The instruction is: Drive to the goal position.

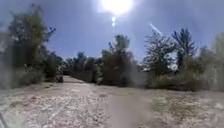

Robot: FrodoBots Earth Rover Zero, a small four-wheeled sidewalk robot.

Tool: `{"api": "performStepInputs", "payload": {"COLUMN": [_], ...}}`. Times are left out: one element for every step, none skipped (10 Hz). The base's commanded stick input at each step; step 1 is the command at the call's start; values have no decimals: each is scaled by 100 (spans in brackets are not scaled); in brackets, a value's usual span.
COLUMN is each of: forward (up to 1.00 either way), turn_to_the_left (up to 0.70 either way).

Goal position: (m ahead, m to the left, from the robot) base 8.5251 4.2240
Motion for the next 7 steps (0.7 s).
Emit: {"api": "performStepInputs", "payload": {"forward": [69, 69, 69, 69, 69, 69, 69], "turn_to_the_left": [1, 1, 1, 11, 14, 14, 14]}}
